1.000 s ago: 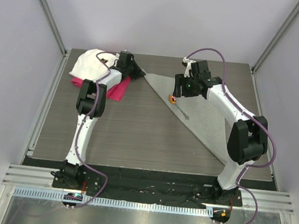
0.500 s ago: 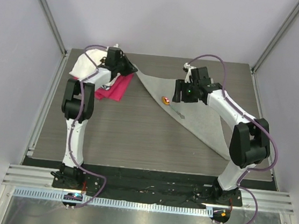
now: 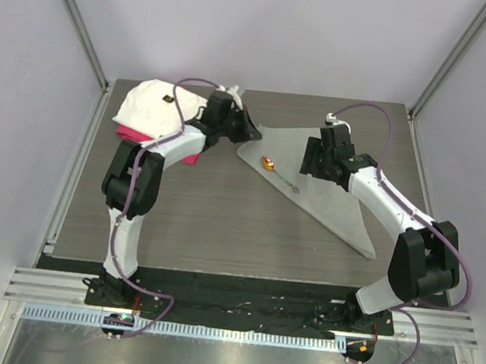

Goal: Fold the napkin, place the utensils inside, and roll it up
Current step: Fold the napkin

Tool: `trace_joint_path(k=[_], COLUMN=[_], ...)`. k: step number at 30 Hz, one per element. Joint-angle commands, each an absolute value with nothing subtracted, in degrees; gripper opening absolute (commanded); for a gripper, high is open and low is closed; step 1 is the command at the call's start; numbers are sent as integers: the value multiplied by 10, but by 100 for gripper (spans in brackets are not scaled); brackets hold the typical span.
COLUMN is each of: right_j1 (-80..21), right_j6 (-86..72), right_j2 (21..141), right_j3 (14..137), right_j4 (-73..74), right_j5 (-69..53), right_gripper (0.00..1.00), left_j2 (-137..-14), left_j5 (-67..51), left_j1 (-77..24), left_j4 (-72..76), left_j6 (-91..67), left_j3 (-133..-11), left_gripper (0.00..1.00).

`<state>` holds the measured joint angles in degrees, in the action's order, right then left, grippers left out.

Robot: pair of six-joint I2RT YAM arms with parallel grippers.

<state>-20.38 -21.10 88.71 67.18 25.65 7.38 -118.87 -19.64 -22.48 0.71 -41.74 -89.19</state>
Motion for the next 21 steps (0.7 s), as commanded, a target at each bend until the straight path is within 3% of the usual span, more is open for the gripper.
trace_joint_path(k=[1, 21], right_j1=[-200, -200], right_j6=[-254, -284], right_j2=[820, 644], right_j3=[645, 529], right_j4=[240, 292], right_j5=[134, 118], right_gripper=[64, 64], left_j2=[-1155, -1238], left_j5=[-211, -181], left_j1=[-299, -438], left_j4=[33, 24], left_j6=[-399, -372], left_j3=[-881, -888], left_gripper=[0, 0])
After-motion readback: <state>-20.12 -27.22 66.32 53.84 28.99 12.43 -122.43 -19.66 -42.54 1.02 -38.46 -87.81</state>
